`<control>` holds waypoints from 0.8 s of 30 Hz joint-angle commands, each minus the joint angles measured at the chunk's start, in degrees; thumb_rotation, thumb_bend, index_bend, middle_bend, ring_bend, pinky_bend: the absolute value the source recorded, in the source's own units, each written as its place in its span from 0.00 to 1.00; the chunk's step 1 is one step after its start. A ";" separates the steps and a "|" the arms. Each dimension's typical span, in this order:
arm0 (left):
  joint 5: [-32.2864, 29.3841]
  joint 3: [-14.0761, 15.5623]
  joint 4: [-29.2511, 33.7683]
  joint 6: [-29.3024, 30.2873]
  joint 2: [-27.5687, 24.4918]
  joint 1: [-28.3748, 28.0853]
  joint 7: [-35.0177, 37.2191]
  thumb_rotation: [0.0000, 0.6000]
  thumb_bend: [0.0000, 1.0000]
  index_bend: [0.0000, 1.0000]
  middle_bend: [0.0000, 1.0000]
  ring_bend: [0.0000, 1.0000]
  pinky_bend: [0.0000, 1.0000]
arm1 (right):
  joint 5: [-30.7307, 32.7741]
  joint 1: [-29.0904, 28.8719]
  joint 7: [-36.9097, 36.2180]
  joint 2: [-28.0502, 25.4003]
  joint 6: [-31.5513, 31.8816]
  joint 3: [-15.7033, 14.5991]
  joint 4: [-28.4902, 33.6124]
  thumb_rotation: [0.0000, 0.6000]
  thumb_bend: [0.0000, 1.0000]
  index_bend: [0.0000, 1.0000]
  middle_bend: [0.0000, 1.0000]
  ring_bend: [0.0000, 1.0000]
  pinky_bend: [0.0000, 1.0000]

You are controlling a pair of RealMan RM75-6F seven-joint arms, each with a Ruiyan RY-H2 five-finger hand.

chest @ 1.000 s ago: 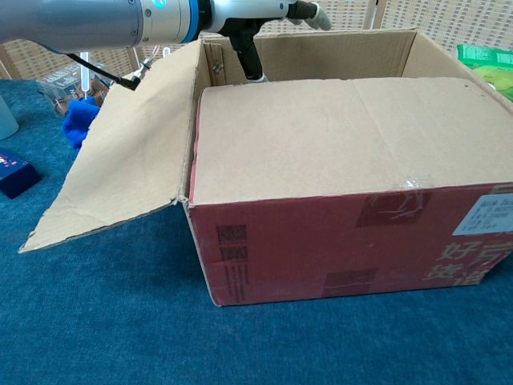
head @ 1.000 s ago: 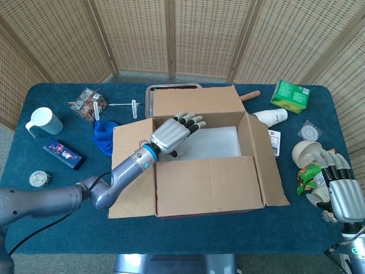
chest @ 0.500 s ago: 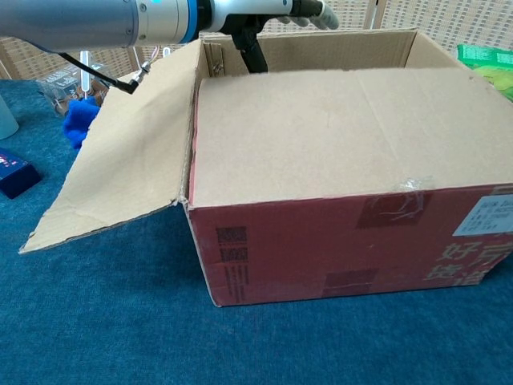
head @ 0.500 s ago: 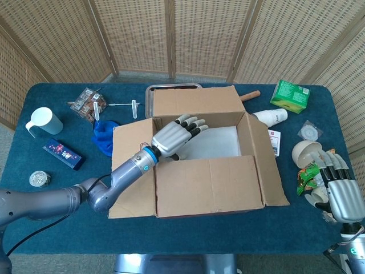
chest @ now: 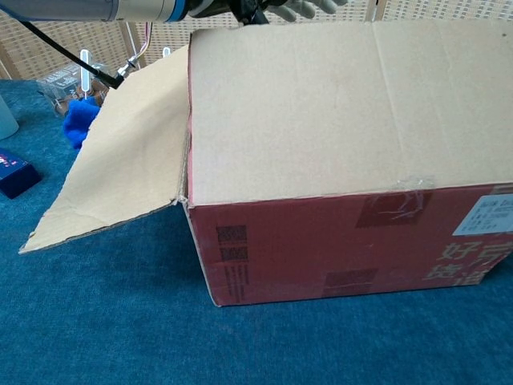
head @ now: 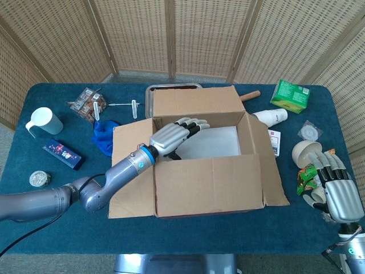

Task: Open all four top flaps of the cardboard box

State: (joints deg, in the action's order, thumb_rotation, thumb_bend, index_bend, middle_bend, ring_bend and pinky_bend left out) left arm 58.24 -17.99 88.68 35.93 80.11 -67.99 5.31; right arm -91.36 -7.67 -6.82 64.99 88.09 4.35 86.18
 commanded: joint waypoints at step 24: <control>10.45 -7.10 8.73 -12.35 -6.76 3.86 26.67 1.00 0.02 0.00 0.00 0.00 0.11 | -0.23 -0.08 0.32 0.03 0.00 -0.14 0.09 1.00 0.00 0.00 0.02 0.00 0.00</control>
State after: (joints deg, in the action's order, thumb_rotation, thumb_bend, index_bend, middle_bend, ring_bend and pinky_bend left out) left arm 67.62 -24.44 96.81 24.46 73.87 -64.53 30.49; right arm -91.59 -7.75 -6.49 65.02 88.09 4.20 86.27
